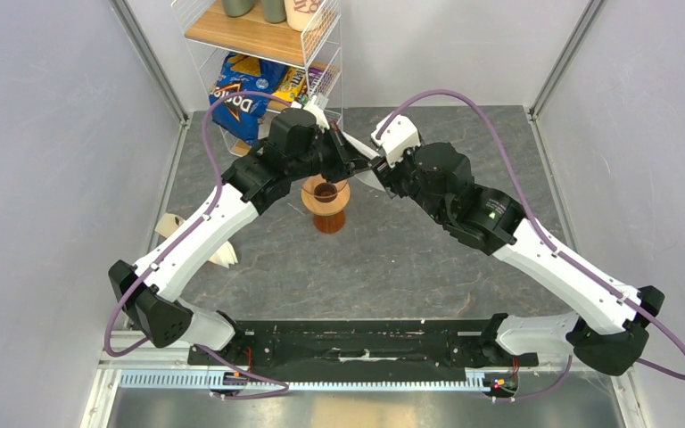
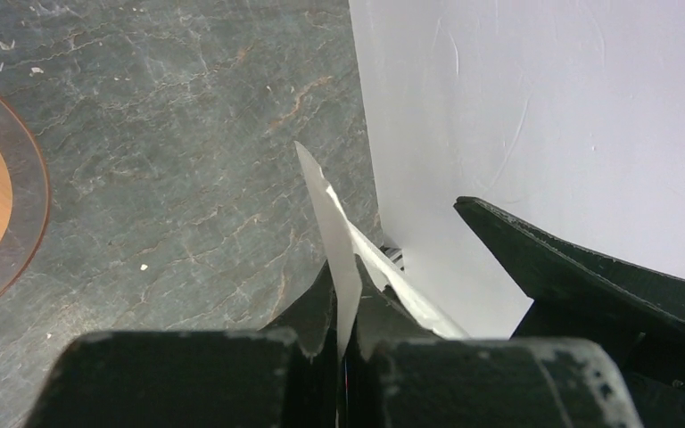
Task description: Place the coffee filter in the dripper
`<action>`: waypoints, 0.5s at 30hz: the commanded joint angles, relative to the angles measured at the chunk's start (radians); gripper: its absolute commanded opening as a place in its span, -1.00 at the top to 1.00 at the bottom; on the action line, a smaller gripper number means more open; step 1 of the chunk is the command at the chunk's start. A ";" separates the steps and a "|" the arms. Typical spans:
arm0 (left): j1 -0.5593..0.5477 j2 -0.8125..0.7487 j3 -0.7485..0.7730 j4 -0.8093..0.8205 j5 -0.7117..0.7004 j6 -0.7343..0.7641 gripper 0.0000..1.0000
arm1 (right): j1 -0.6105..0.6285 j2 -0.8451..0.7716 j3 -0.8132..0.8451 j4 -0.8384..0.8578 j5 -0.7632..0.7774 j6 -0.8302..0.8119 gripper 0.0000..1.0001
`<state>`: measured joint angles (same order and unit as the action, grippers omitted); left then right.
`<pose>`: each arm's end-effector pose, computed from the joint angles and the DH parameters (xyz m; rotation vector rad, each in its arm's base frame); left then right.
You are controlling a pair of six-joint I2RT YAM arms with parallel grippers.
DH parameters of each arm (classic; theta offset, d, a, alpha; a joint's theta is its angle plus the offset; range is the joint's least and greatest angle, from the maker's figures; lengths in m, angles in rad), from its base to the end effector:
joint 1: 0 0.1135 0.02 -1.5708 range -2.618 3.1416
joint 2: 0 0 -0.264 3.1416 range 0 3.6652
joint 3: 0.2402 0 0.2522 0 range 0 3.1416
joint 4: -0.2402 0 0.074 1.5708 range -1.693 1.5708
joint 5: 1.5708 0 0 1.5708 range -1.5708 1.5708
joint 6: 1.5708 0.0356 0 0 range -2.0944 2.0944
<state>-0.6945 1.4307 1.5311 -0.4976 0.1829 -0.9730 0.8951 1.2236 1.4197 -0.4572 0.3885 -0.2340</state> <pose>0.2428 -0.2107 0.4170 -0.1714 2.1830 -1.2108 0.1744 0.1960 0.4407 -0.7305 1.6598 0.1132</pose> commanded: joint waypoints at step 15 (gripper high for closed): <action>-0.002 -0.036 -0.048 0.083 0.028 0.035 0.64 | 0.001 0.019 0.032 0.017 0.057 -0.004 1.00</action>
<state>-0.6872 1.4303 1.4929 -0.4549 0.1940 -0.9798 0.8944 1.2362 1.4200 -0.4789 0.4496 -0.2321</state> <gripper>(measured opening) 0.089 0.018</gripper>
